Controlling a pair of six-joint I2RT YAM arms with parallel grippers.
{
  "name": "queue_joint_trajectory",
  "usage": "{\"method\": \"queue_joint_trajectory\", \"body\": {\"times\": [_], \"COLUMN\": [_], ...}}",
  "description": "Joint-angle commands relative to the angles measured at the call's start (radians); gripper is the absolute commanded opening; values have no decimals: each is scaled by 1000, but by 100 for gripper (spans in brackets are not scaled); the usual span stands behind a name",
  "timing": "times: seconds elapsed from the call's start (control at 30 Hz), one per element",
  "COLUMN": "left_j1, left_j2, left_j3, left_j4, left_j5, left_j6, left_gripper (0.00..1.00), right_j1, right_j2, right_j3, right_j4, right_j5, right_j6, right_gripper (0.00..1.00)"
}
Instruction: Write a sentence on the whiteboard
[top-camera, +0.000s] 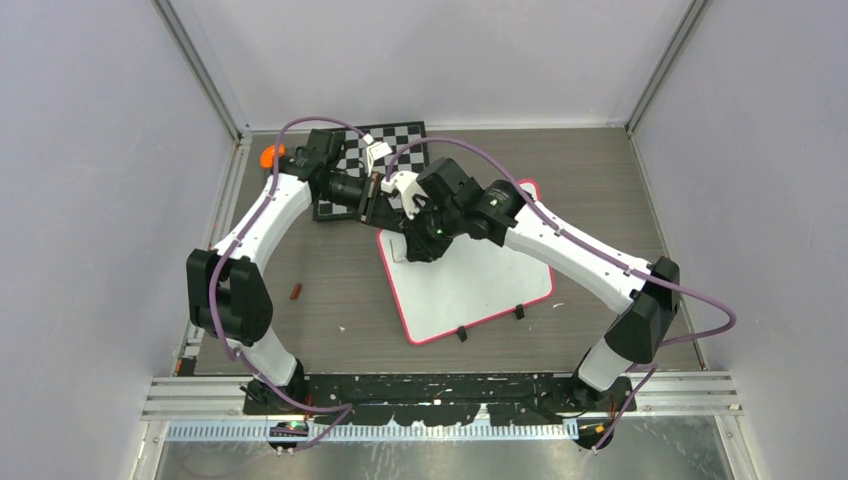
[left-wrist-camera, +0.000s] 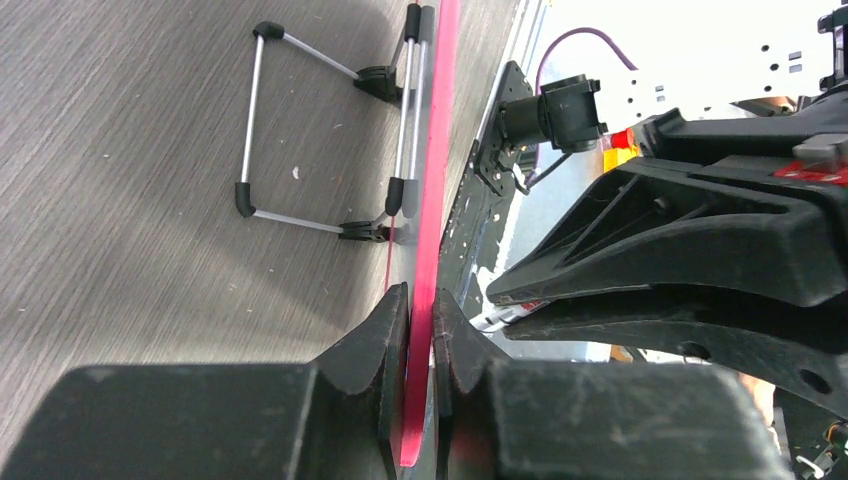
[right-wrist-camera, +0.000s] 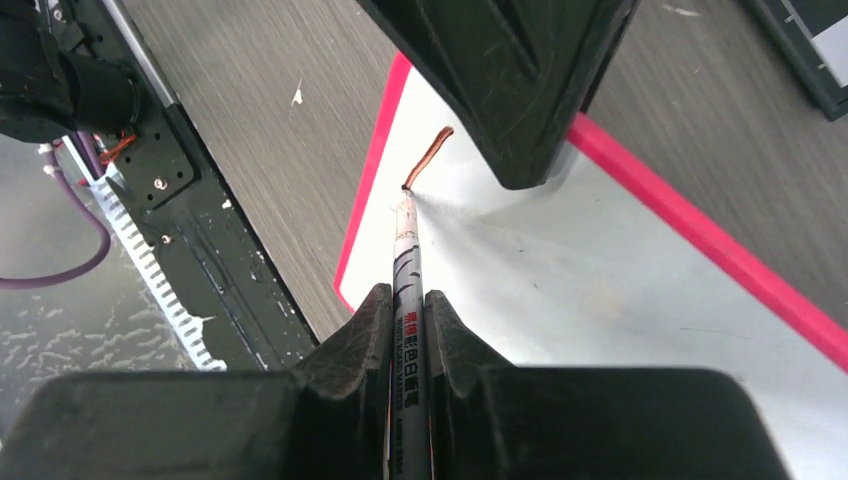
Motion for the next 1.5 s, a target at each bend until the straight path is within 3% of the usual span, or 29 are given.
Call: {"method": "queue_joint_trajectory", "body": {"times": [0.0, 0.57, 1.47], "left_j1": [-2, -2, -3], "left_j2": [-24, -24, -31], "left_j3": [-3, -4, -10], "left_j4": [14, 25, 31], "left_j5": [-6, -1, -13], "left_j6": [-23, -39, -46], "left_gripper": [0, 0, 0], "right_j1": [-6, -4, -15], "right_j2": [-48, -38, -80], "right_j3": [-41, 93, 14], "right_j4": [55, 41, 48], "right_j5": [12, -8, 174], "right_j6": [9, 35, 16], "right_gripper": [0, 0, 0]}}
